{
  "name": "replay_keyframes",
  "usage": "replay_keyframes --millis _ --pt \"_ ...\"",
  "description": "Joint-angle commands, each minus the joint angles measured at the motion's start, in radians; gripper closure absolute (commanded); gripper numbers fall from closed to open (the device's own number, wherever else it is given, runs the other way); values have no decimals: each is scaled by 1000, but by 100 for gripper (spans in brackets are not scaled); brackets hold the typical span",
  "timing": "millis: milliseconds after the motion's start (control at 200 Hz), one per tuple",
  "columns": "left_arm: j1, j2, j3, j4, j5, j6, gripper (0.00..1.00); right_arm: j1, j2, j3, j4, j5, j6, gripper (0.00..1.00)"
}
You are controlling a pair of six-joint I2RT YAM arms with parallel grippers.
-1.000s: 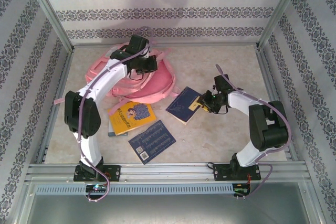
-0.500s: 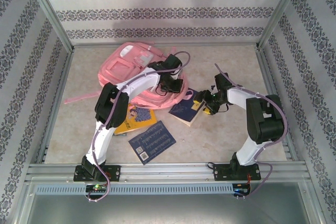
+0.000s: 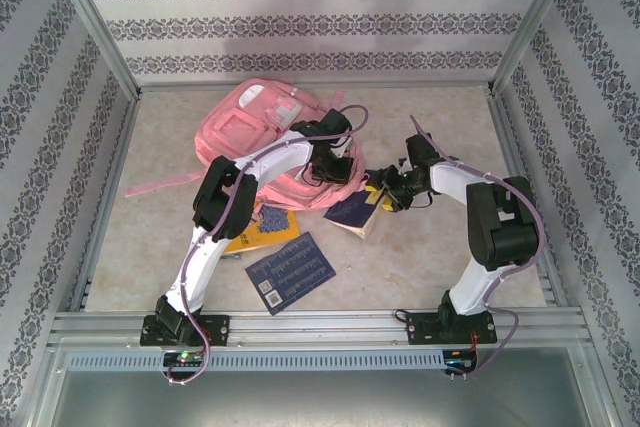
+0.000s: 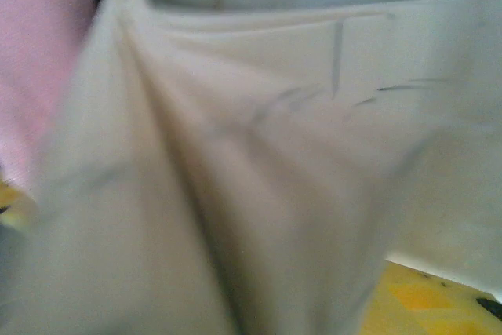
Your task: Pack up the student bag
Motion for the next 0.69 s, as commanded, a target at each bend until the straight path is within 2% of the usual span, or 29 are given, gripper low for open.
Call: replay_keyframes --millis 0,125,260,600,690 --pt "-25 76 -11 -89 68 31 100 31 -60 71 -45 -50 -58 43" --pt "-19 63 -17 -91 63 32 100 46 -98 93 -124 -23 -101 41" --pt "-15 50 -25 -91 64 34 100 48 -126 59 -73 -58 -62 40" --pt "-14 9 -44 -75 71 5 100 54 -61 33 -5 -14 -31 41" --pt "-14 -7 -48 -69 72 -5 100 54 -38 13 6 8 -22 47"
